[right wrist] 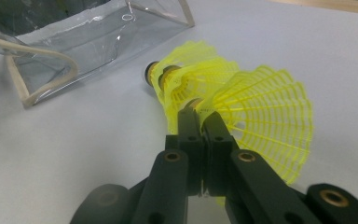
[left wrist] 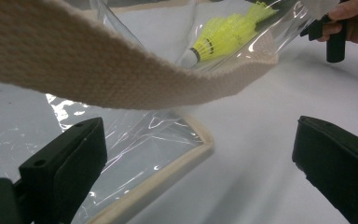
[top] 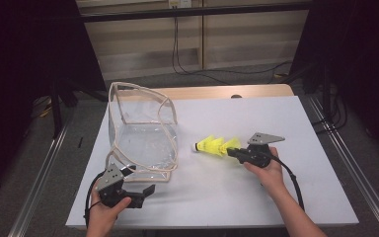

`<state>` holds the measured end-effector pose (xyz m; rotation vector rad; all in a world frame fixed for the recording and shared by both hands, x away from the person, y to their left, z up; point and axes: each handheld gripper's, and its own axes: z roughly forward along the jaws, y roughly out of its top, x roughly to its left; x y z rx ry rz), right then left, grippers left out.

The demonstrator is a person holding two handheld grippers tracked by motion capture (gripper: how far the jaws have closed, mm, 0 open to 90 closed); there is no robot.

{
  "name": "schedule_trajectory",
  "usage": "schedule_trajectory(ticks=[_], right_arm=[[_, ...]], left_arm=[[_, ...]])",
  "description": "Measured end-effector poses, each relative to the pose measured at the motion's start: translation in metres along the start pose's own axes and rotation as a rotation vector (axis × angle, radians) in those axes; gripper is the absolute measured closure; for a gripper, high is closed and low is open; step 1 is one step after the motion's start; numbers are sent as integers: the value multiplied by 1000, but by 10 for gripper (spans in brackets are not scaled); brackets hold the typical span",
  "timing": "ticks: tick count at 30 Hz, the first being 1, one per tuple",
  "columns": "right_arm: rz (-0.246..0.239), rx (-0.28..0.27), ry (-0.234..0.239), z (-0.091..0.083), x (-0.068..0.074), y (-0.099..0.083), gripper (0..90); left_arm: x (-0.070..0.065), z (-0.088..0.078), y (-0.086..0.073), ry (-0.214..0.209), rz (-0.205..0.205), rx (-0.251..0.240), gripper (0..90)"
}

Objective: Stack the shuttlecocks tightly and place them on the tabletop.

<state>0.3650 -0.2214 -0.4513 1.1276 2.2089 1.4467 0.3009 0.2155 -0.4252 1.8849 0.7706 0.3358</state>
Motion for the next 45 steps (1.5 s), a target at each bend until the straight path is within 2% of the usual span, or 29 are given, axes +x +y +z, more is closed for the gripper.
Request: schedule_trajectory(ticks=[11,22,24,28,41,45], right_arm=[[-12,51,3,-1,1,-2,833],[1,79,-4,-4,0,-5,774],[0,90,0,-5,0,-6,790],[-15,105,19,-5,1,-7,884],[-11,46,30,0,6,1,897],[-12,52,31,3,8,2,897]], left_arm=[[-1,0,0,0,-2,-3,32],[-1,0,0,4,-2,-2,32],[-1,0,0,6,0,-2,31],[-1,0,0,3,1,1,32],[-1,0,0,3,1,-4,32],[-1,-1,0,3,0,-7,31]])
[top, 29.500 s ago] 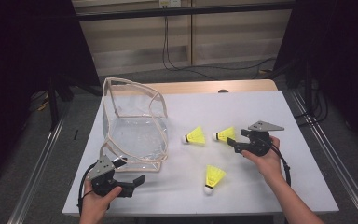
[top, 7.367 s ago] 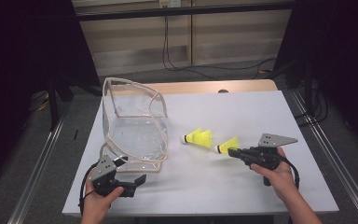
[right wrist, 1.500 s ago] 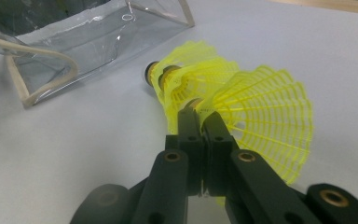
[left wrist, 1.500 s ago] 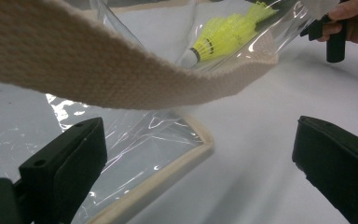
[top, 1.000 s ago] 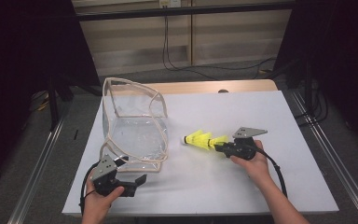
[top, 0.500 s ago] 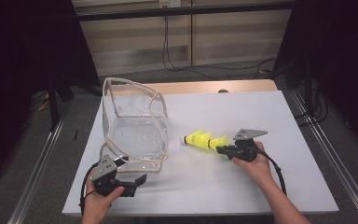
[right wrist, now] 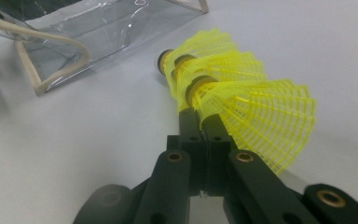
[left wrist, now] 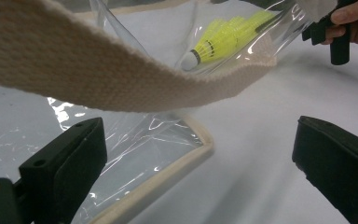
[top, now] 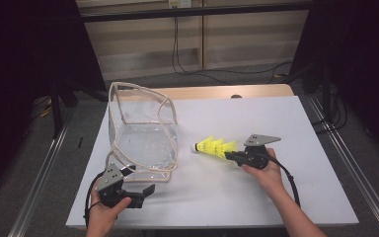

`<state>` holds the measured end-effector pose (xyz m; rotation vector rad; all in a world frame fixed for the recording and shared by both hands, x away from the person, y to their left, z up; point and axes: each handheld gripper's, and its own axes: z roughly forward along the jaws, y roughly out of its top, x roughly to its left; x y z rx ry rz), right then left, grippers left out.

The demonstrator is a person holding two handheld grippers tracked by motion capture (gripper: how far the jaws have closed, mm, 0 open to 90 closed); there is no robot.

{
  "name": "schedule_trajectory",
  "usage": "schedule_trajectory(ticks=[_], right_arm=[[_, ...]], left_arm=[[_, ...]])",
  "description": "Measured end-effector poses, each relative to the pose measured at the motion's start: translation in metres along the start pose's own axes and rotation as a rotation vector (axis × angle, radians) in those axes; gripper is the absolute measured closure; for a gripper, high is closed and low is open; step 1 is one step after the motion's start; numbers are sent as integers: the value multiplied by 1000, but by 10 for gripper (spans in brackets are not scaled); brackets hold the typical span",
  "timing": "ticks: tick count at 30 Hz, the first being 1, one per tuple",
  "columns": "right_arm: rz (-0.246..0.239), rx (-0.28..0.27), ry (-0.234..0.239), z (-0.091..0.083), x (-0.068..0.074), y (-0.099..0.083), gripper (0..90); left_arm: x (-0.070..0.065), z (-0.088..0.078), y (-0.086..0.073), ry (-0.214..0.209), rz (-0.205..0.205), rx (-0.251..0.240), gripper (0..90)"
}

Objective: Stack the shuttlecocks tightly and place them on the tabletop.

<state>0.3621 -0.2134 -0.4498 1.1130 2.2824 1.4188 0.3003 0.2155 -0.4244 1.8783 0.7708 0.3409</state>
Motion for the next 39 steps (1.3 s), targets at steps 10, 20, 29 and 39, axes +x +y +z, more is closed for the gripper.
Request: schedule_trajectory(ticks=[10,20,29,39], right_arm=[[8,-19,-7,5,0,0,896],[13,-23,-8,8,1,2,895],[16,-18,-6,13,3,2,888],[36,-22,-9,10,2,2,775]], left_arm=[[0,1,0,-3,3,7,32],[0,1,0,-4,2,7,32],[0,2,0,-5,2,5,32],[0,2,0,-5,2,6,32]])
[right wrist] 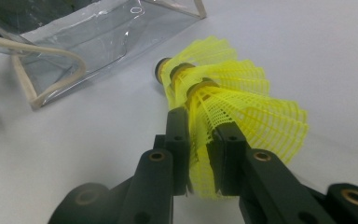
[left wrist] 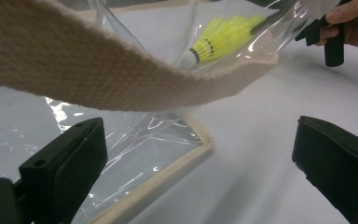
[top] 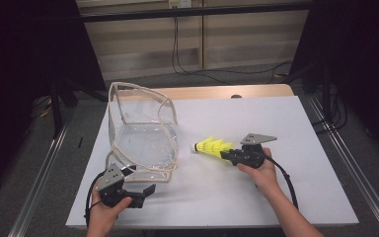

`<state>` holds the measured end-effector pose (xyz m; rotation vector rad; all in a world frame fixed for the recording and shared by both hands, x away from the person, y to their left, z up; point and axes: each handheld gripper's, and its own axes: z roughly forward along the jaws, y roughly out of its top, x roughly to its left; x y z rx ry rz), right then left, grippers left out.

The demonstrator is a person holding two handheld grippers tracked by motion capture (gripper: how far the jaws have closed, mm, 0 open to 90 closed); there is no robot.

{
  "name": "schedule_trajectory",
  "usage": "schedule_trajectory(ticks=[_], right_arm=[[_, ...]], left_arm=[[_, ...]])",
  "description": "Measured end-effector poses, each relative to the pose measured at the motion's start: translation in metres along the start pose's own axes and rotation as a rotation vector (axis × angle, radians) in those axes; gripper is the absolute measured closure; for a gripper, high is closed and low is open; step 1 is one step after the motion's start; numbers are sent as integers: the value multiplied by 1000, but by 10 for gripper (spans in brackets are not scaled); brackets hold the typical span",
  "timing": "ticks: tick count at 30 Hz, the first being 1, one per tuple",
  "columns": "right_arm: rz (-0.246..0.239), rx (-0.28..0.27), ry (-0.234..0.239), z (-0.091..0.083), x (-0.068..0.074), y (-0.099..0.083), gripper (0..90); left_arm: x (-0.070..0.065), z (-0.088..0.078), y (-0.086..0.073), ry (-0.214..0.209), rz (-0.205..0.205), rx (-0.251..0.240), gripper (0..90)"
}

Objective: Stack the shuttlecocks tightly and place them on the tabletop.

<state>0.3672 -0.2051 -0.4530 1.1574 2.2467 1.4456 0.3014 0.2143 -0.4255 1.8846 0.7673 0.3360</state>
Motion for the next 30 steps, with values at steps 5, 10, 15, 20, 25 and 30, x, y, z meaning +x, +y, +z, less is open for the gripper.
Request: schedule_trajectory(ticks=[5,10,15,20,25,30], right_arm=[[6,-4,-5,-3,1,1,694],[7,-5,-4,-8,2,1,632],[20,-9,5,-10,3,-1,570],[11,-2,17,-8,5,-2,514],[6,19,12,-2,10,-1,432],[-2,30,9,4,13,0,406]], left_arm=[[0,0,0,3,3,-2,32],[-1,0,0,4,0,-1,32],[-1,0,0,4,0,-2,32],[-1,0,1,4,5,-2,32],[-1,0,0,4,4,-1,32],[-1,0,0,6,4,-4,32]])
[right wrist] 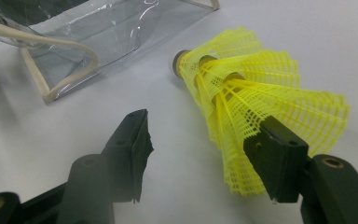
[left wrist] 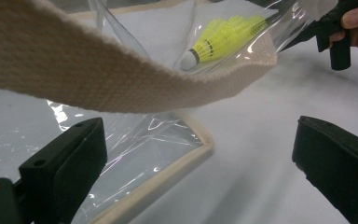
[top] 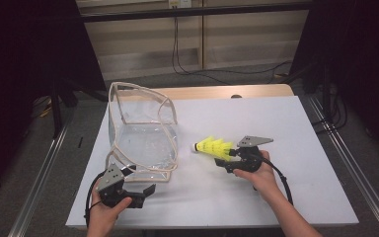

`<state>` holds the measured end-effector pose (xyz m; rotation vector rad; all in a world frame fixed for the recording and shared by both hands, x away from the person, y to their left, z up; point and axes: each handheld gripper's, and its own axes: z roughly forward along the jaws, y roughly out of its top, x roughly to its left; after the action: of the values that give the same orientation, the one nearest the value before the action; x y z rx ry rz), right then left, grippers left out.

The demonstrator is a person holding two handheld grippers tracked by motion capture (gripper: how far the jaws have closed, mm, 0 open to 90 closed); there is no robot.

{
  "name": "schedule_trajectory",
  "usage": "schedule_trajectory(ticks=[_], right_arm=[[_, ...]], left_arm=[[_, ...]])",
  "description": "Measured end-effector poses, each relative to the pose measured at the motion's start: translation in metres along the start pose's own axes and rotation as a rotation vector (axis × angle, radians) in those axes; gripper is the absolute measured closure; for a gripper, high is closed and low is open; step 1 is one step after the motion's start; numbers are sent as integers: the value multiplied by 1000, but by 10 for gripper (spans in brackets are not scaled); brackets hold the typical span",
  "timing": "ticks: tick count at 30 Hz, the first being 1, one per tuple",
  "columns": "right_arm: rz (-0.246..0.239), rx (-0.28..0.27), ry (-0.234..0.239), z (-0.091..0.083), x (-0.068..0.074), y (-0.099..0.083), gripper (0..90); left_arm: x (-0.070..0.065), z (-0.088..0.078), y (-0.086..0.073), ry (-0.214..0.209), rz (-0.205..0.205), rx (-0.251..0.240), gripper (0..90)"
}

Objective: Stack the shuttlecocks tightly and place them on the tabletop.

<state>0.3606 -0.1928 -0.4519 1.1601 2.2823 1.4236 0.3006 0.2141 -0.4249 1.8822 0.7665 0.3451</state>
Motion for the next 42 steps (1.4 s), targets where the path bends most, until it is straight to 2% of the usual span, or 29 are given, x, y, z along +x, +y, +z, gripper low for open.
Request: schedule_trajectory(ticks=[5,14,30,35,42], right_arm=[[-10,17,-14,7,3,0,406],[-16,11,-49,14,3,2,440],[-5,4,-92,24,4,5,491],[6,3,-100,27,4,6,520],[16,2,-108,29,3,8,571]], left_arm=[[0,0,0,-1,1,2,31],[0,0,0,-1,2,1,32],[1,0,0,-2,-3,1,32],[2,-1,1,1,9,1,32],[1,0,0,-3,0,0,31]])
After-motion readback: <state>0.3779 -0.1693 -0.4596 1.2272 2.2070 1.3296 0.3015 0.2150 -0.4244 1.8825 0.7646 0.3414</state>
